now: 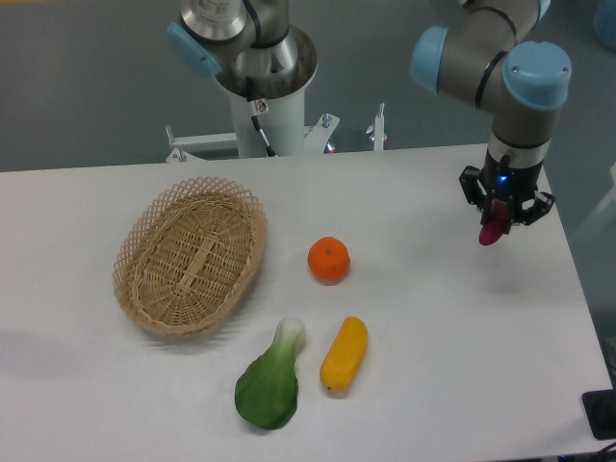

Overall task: Pick up the sweet potato from the basket
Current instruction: 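Carry the held sweet potato up and away from the basket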

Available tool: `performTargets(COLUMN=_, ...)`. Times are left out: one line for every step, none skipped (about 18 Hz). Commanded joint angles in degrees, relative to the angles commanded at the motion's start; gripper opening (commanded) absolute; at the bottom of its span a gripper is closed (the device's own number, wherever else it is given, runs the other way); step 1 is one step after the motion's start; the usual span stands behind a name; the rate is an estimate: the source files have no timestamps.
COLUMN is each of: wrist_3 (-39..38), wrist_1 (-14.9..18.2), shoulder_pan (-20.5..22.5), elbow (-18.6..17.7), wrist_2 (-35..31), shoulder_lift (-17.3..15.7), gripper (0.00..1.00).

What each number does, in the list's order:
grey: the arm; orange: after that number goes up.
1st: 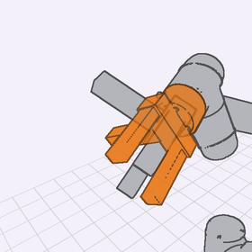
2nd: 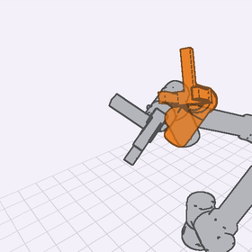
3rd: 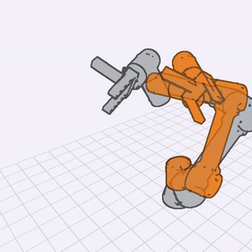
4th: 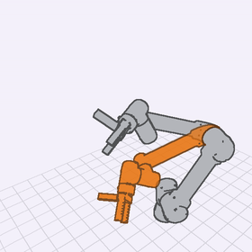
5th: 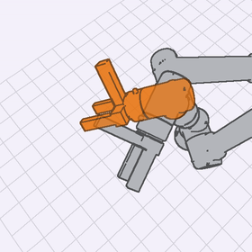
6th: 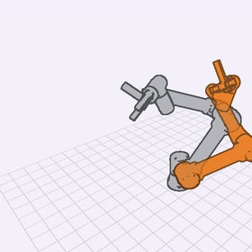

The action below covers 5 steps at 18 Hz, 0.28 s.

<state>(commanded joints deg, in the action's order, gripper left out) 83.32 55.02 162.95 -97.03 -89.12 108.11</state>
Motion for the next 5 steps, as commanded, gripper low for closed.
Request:
performTargets(wrist_3=0.0, wrist_1=0.0, shoulder_pan=0.0, elbow=-0.1, wrist_2=-0.1, shoulder_lift=0.0, gripper=0.1)
performTargets(wrist_3=0.0, wrist_1=0.0, shoulder_pan=-0.1, elbow=-0.1, wrist_2=-0.1, shoulder_lift=0.0, gripper=0.1)
performTargets(wrist_3=0.0, wrist_1=0.0, shoulder_pan=-0.1, elbow=-0.1, wrist_2=-0.2, shoulder_lift=0.0, gripper=0.1)
performTargets(wrist_3=0.0, wrist_1=0.0, shoulder_pan=-0.1, elbow=-0.2, wrist_2=-0.2, shoulder_lift=0.0, gripper=0.1)
performTargets(wrist_3=0.0, wrist_1=0.0, shoulder_pan=-0.1, elbow=-0.2, wrist_2=-0.2, shoulder_lift=0.1, gripper=0.1)
